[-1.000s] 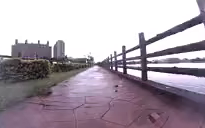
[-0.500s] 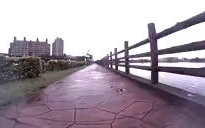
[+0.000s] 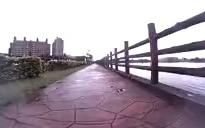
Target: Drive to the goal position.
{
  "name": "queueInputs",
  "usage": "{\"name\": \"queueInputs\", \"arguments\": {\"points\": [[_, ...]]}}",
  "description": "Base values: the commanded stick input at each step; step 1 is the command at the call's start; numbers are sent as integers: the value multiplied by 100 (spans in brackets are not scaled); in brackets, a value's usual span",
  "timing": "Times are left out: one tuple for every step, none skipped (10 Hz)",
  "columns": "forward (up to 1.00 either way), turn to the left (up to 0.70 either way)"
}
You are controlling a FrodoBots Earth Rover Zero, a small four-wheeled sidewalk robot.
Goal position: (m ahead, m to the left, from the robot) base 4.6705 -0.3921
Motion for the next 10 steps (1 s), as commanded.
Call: {"name": "queueInputs", "arguments": {"points": [[100,24],[100,10],[100,-1],[100,0],[100,13],[100,37],[100,25],[100,13],[100,3],[100,-1]]}}
